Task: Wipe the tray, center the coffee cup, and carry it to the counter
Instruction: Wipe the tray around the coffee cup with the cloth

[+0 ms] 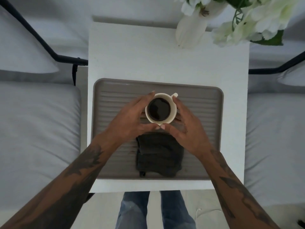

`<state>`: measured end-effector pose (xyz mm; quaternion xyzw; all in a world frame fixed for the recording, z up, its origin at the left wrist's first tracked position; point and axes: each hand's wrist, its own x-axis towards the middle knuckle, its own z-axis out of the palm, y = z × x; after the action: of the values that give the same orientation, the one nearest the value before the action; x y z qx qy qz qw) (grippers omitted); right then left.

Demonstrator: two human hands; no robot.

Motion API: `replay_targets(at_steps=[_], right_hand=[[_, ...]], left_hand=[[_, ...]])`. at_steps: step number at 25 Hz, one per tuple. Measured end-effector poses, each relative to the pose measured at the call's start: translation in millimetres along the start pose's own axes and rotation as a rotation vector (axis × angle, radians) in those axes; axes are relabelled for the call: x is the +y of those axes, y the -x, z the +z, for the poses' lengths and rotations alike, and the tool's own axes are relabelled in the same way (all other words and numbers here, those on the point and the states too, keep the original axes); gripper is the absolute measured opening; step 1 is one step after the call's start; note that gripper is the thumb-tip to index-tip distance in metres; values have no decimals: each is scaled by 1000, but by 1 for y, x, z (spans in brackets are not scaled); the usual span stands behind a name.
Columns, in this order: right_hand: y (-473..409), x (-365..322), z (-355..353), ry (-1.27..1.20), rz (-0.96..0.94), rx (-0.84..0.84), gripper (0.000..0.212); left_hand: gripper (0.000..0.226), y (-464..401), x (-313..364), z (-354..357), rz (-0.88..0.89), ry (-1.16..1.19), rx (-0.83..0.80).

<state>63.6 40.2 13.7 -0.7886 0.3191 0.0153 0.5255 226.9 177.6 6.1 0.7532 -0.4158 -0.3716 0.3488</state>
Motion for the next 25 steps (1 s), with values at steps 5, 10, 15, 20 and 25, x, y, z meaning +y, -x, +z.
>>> replay_targets(at_steps=[5,10,15,20,25], right_hand=[[-7,-18,6,48,-17,-44,82],[-34,-65,36,85,-86,-130,86],[-64,-86,72,149,-119,-201,87],[-74,-80,82,157,-124,-244,90],[15,-47,61,363,29,-30,56]], left_hand=[[97,11,-1,-14,68,-57,52],[95,30,-21,-67,52,-133,167],[91,41,-49,-96,18,-66,202],[95,43,-67,-92,-6,-13,208],[68,108,-46,-44,-325,-69,506]])
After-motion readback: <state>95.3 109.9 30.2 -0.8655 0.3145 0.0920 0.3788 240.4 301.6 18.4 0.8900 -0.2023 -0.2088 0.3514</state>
